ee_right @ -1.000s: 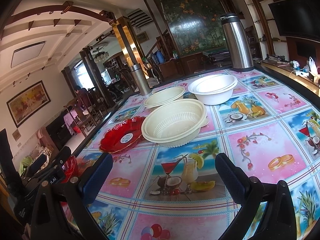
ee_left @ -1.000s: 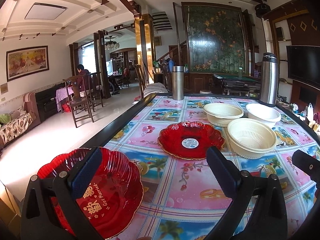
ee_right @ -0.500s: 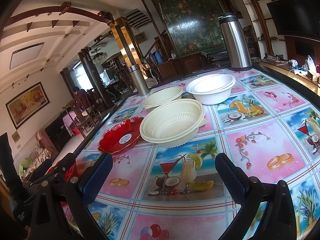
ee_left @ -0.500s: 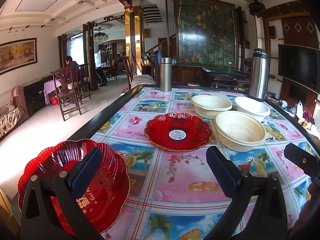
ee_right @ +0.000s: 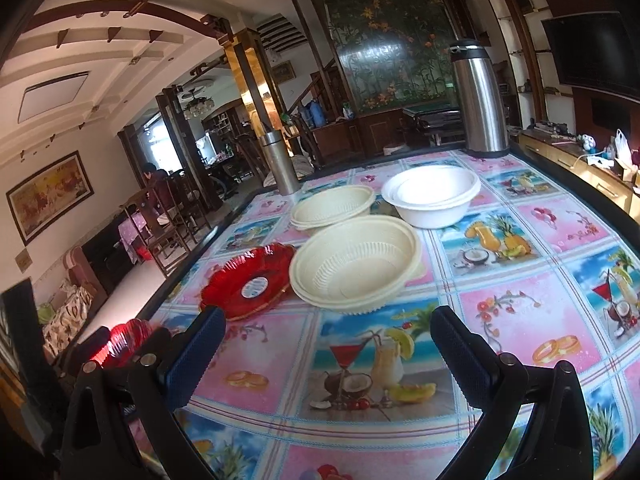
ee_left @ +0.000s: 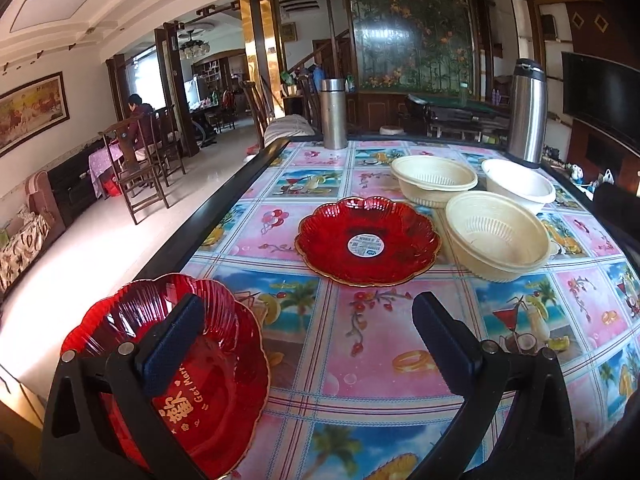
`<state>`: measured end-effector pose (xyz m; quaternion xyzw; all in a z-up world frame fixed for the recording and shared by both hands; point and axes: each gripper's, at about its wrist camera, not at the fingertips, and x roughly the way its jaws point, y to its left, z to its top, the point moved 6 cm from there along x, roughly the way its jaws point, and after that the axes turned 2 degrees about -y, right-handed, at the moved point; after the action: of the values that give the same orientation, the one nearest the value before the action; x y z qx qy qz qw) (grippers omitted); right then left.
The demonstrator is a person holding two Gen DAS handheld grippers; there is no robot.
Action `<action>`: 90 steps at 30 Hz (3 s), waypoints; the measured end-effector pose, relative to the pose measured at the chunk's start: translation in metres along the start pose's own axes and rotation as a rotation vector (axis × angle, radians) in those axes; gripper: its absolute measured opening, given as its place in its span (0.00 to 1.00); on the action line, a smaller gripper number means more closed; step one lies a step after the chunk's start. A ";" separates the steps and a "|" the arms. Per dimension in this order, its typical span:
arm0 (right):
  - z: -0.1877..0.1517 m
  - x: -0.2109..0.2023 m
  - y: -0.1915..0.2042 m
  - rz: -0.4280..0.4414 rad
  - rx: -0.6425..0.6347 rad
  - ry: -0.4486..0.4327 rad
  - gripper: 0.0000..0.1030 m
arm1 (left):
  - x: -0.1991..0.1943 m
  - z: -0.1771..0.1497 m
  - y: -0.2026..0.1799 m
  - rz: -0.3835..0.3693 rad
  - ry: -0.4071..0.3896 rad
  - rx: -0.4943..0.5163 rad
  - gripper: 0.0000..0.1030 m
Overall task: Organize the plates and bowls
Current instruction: 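Move the left tool to the small red scalloped plate and grip its rim, then lift the small red plate off the tablecloth with the left tool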
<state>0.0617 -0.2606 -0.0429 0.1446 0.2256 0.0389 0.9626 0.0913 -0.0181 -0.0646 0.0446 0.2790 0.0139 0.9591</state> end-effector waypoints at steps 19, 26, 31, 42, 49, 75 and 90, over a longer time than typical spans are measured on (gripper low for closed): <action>0.048 0.103 0.103 0.309 0.086 0.127 1.00 | 0.017 0.070 0.104 0.239 0.064 -0.051 1.00; 0.021 0.121 0.098 0.448 0.189 0.293 1.00 | 0.065 0.068 0.100 0.216 0.246 -0.020 1.00; 0.017 0.119 0.091 0.539 0.314 0.360 1.00 | 0.102 0.067 0.088 0.133 0.407 -0.052 1.00; 0.008 0.134 0.076 0.542 0.479 0.426 0.99 | 0.174 0.046 0.044 -0.169 0.805 -0.159 1.00; -0.001 0.144 0.065 0.521 0.565 0.482 0.98 | 0.181 0.049 0.043 -0.308 0.821 -0.326 1.00; -0.038 0.183 0.036 0.341 0.699 0.554 0.68 | 0.195 0.021 0.024 -0.475 0.841 -0.441 0.49; -0.046 0.206 0.021 0.200 0.685 0.559 0.10 | 0.197 0.010 0.035 -0.395 0.829 -0.416 0.07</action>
<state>0.2251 -0.2000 -0.1636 0.4599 0.4618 0.0923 0.7528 0.2632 0.0257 -0.1581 -0.2107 0.6311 -0.0961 0.7404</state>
